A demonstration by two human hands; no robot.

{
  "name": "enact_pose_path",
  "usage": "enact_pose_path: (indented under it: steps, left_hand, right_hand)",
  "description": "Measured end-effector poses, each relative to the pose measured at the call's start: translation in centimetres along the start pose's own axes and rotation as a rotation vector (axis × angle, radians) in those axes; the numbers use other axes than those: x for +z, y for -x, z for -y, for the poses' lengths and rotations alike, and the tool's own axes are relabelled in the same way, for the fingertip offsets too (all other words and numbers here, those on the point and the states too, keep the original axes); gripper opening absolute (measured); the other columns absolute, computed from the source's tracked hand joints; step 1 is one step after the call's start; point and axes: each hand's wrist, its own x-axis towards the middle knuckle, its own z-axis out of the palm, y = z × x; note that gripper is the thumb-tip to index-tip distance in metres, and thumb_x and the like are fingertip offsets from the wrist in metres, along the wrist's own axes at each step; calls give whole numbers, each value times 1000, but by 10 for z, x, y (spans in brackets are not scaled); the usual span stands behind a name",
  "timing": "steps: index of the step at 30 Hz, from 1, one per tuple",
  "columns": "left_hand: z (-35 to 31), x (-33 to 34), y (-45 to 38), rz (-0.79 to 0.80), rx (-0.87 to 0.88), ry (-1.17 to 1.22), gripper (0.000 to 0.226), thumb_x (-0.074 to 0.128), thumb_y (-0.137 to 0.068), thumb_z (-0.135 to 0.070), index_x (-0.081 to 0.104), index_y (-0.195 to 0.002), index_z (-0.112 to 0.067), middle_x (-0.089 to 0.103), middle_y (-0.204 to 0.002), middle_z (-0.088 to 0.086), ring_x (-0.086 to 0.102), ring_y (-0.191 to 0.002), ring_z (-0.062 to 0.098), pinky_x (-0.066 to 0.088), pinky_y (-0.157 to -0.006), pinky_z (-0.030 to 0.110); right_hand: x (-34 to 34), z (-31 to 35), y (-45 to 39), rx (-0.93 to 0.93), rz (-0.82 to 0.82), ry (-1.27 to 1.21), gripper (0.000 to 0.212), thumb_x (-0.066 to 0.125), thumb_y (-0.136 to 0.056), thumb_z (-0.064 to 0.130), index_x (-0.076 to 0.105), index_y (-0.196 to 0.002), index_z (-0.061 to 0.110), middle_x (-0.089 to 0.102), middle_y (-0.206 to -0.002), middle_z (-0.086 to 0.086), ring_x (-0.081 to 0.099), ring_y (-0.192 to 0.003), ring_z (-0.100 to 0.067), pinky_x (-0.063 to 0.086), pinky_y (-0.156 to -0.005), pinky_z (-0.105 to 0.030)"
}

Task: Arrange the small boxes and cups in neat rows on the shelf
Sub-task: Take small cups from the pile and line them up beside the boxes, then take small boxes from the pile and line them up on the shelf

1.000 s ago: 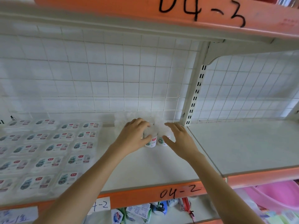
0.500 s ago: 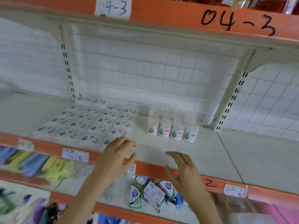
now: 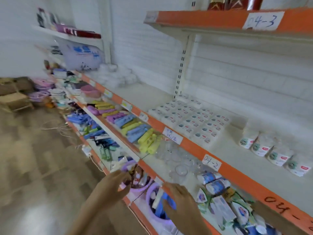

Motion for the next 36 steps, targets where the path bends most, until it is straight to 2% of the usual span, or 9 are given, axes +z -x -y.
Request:
enact_pose_path:
  steps: [2,5,10,16,20,25,27,30,36]
  left_hand:
    - [28,-14,9,11,-71,-25,26,48,-78,-45,58,-99,-34,51,-90,-20,54,-81,1,47,-71,24]
    - [66,-39,11,-13,-161,7,16,56,-84,-32,59,-100,-32,56,-96,-13,56,-84,5,44,-70,19]
    - [137,-93,-7,-69,-193,-17,26,49,-86,-36,61,-108,-28,54,-93,-15,52,-83,2,42,-73,18]
    - [229,-157,-27,-106,-188,-22,35,41,-76,-50,60,-93,-25,53,-81,-17,53,-74,2,45,-69,22]
    - [275,-184,-51,-111,-215,-28,18,50,-82,-41,59,-90,-27,53,-79,-15,53,-72,2,47,-68,24]
    - [319,-195,-101,-115,-192,8,13,56,-87,-26,60,-99,-28,50,-84,-22,52,-75,-3,42,-69,13]
    - [336,-197,-131,-78,-167,11,16,55,-88,-28,56,-103,-33,47,-86,-25,50,-76,-6,40,-70,10]
    - [360,-204,-185,-59,-130,-5,15,53,-89,-31,52,-103,-38,47,-88,-25,49,-80,-6,41,-74,10]
    - [404,-243,-306,-130,-111,-62,22,51,-90,-34,55,-111,-30,52,-94,-19,51,-82,-3,46,-76,18]
  right_hand:
    - [13,20,-19,-52,16,-15,52,39,-73,47,55,-120,32,58,-112,16,52,-102,-4,38,-84,-13]
    - [31,51,-54,-139,106,-37,65,29,-70,54,44,-129,33,50,-121,18,44,-114,-4,33,-90,-14]
    - [79,111,-130,-139,167,-76,64,28,-71,58,43,-129,36,45,-126,19,42,-116,-4,31,-94,-13]
    - [125,175,-212,-177,129,-117,63,23,-67,64,42,-124,43,33,-101,41,39,-82,16,30,-74,-2]
    - [144,200,-258,-156,188,-132,42,45,-81,51,43,-122,43,28,-103,43,37,-72,16,30,-68,-5]
    - [169,207,-325,-160,224,-173,38,28,-62,64,31,-100,61,34,-105,42,44,-103,6,34,-83,-8]
    - [178,202,-355,-149,216,-206,34,31,-61,63,37,-95,69,39,-107,40,45,-104,7,34,-86,-5]
    - [188,196,-412,-174,190,-235,43,37,-66,61,24,-102,80,46,-110,34,45,-107,8,36,-88,-7]
    - [180,195,-553,-199,104,-227,32,52,-85,44,49,-117,44,51,-116,23,46,-109,5,39,-94,-19]
